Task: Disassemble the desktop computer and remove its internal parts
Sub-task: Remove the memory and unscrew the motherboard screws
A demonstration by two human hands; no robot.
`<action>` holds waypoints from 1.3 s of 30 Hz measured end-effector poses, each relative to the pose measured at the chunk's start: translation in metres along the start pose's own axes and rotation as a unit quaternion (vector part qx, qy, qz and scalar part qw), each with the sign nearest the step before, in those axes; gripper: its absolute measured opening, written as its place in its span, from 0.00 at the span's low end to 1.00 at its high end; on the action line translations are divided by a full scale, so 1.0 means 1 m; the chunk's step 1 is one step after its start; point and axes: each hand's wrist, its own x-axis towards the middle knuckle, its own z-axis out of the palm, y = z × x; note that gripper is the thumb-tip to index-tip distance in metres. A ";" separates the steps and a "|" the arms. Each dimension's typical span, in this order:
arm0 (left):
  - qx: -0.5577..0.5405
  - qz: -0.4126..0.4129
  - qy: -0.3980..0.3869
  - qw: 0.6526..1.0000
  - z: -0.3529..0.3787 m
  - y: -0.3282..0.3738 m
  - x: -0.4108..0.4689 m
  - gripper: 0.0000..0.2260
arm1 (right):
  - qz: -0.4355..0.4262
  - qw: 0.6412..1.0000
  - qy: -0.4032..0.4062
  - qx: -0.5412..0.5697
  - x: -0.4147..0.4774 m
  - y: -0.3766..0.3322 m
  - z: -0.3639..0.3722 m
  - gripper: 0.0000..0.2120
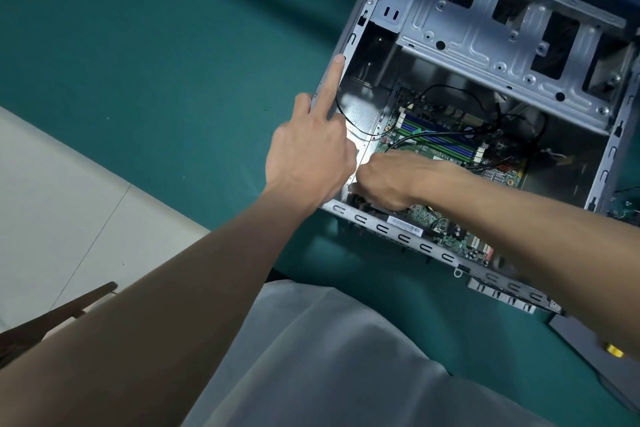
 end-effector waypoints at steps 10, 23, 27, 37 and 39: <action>0.003 -0.001 -0.009 1.000 -0.001 0.000 0.000 0.10 | -0.014 1.000 -0.016 0.010 -0.005 0.000 -0.001 0.18; -0.001 -0.003 -0.013 1.000 -0.002 0.001 0.000 0.11 | -0.026 0.998 -0.045 -0.036 0.005 0.003 0.002 0.16; -0.001 -0.005 -0.011 1.000 -0.002 0.000 0.000 0.11 | -0.072 0.994 -0.050 -0.067 -0.002 0.004 0.000 0.15; -0.010 -0.005 -0.010 1.000 -0.003 0.001 0.001 0.10 | -0.034 0.998 0.017 -0.048 0.003 0.011 0.005 0.18; -0.010 -0.005 -0.009 1.000 -0.003 0.001 0.001 0.10 | -0.008 0.999 0.037 -0.005 0.005 0.008 0.005 0.17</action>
